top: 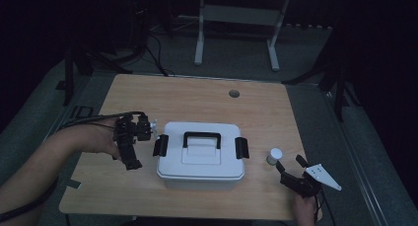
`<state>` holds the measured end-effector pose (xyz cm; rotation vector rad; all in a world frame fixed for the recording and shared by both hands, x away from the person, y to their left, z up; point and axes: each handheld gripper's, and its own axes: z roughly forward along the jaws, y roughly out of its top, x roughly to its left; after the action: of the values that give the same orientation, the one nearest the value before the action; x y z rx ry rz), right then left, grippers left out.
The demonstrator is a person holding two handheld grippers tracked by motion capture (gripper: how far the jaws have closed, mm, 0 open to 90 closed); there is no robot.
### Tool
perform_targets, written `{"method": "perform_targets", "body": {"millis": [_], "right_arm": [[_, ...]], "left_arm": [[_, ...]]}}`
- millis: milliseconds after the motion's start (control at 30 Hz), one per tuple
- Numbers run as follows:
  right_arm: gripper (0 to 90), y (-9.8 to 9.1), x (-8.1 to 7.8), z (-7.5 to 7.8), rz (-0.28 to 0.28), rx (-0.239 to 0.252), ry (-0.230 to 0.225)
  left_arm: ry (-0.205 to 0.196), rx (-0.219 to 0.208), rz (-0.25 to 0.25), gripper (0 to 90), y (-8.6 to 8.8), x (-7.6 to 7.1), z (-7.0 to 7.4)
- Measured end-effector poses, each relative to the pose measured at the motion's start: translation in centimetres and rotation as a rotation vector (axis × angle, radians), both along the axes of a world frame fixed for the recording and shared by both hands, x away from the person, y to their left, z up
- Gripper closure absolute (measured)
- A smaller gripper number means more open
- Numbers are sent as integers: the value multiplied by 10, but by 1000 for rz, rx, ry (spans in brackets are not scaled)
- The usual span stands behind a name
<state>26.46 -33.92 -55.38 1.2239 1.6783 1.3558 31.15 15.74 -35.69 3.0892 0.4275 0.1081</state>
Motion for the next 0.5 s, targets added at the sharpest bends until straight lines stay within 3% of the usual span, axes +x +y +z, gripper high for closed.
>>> {"method": "perform_targets", "body": {"millis": [500], "right_arm": [[137,-1,0,0,1,7,-3]], "left_arm": [[36,-9,-53,39,-34,20,0]]}}
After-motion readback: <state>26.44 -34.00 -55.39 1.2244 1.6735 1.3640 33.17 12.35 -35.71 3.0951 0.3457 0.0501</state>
